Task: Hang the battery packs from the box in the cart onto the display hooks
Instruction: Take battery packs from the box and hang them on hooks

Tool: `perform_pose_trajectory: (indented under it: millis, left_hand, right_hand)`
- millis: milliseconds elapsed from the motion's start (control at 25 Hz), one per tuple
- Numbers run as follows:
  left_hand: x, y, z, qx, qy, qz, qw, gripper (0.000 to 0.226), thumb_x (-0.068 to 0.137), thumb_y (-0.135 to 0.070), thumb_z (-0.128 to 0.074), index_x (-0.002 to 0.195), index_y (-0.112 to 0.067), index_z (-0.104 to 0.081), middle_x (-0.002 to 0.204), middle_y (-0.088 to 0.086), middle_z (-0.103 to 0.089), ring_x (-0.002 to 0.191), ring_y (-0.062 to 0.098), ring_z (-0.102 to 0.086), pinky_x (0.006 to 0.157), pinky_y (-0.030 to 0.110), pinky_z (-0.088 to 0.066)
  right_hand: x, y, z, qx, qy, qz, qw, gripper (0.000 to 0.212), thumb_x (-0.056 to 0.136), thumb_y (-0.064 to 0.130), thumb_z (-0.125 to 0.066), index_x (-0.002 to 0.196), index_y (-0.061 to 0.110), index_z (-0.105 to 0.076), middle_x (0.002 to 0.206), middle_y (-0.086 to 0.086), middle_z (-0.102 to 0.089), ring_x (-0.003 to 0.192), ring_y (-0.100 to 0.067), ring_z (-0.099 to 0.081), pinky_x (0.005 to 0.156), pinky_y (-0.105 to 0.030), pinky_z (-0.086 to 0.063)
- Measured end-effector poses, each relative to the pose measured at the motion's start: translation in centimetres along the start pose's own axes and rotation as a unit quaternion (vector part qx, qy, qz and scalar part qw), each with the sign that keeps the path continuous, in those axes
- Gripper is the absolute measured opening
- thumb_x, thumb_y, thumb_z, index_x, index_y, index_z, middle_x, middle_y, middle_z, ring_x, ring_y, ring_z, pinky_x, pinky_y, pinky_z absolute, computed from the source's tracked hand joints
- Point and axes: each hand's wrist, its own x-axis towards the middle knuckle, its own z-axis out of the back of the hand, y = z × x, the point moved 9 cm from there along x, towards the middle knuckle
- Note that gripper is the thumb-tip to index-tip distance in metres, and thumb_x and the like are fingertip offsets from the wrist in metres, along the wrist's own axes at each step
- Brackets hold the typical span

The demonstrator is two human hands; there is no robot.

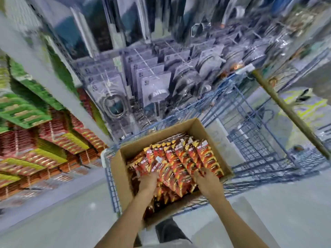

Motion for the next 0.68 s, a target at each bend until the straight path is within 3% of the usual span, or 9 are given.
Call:
perform_pose_trajectory:
  millis: [80,200,320,440,480,560,680]
  left_hand:
    - [1.2,1.9,-1.3,-0.084,-0.006,0.095,0.992,0.046,0.097,-0.041,-0.065,0.129,-0.008,-0.057,0.112,0.016,-0.061,0.099,0.032,-0.062,0.083,0.039,-0.053]
    - [1.8,2.8,-2.6,-0.165,-0.010,0.149,0.975,0.068,0.093,-0.039,-0.075,0.146,-0.009,-0.045,0.139,0.020,-0.055,0.121,0.038,-0.059,0.105,0.048,-0.050]
    - [1.4,2.2,-3.4,-0.247,-0.060,0.154,0.955,0.080,0.081,-0.036,-0.088,0.143,-0.013,-0.044,0.136,0.016,-0.059,0.121,0.038,-0.062,0.106,0.051,-0.051]
    - [1.8,2.2,-4.5,-0.275,-0.115,0.118,0.947,0.106,0.037,-0.046,-0.101,0.123,-0.020,-0.044,0.124,0.010,-0.064,0.111,0.035,-0.065,0.098,0.052,-0.056]
    - [1.2,2.2,-4.6,-0.253,-0.136,0.108,0.952,0.102,0.037,-0.046,-0.100,0.117,-0.018,-0.045,0.120,0.008,-0.064,0.108,0.032,-0.064,0.098,0.050,-0.056]
    - [0.2,2.1,-4.1,-0.208,-0.178,0.078,0.959,0.078,0.062,-0.037,-0.099,0.120,-0.012,-0.053,0.121,0.007,-0.064,0.113,0.030,-0.063,0.098,0.047,-0.053]
    - [-0.7,1.8,-2.0,-0.162,-0.190,0.019,0.968,0.062,0.080,-0.019,-0.090,0.131,-0.011,-0.055,0.132,0.013,-0.063,0.125,0.036,-0.061,0.101,0.049,-0.051]
  right_hand:
    - [1.4,-0.8,0.3,-0.011,-0.005,-0.015,1.000,0.048,0.103,0.042,-0.051,0.138,0.010,-0.055,0.136,-0.015,-0.061,0.124,-0.035,-0.056,0.096,-0.039,-0.042]
    - [3.0,-1.5,-0.3,0.024,0.009,-0.040,0.999,0.036,0.103,0.039,-0.050,0.126,0.012,-0.056,0.122,-0.010,-0.062,0.103,-0.029,-0.055,0.084,-0.035,-0.039]
    - [3.5,-1.7,-1.2,0.106,0.017,-0.083,0.991,0.032,0.102,0.038,-0.053,0.121,0.012,-0.054,0.116,-0.006,-0.060,0.100,-0.025,-0.051,0.086,-0.034,-0.037]
    - [4.0,-2.5,-2.0,0.164,0.005,-0.127,0.978,0.022,0.101,0.033,-0.058,0.113,0.015,-0.053,0.107,-0.005,-0.060,0.096,-0.024,-0.051,0.086,-0.033,-0.038]
    - [4.3,-3.0,-2.4,0.198,0.005,-0.154,0.968,0.023,0.100,0.033,-0.060,0.111,0.013,-0.055,0.101,-0.005,-0.059,0.092,-0.024,-0.052,0.084,-0.034,-0.040]
    - [4.4,-4.4,-3.9,0.309,0.039,-0.248,0.917,0.033,0.097,0.036,-0.066,0.113,0.009,-0.057,0.094,-0.006,-0.056,0.088,-0.023,-0.054,0.081,-0.036,-0.048]
    - [4.6,-4.9,-6.0,0.433,0.086,-0.328,0.835,0.051,0.087,0.039,-0.079,0.123,0.013,-0.053,0.109,-0.012,-0.058,0.100,-0.027,-0.058,0.087,-0.042,-0.056]
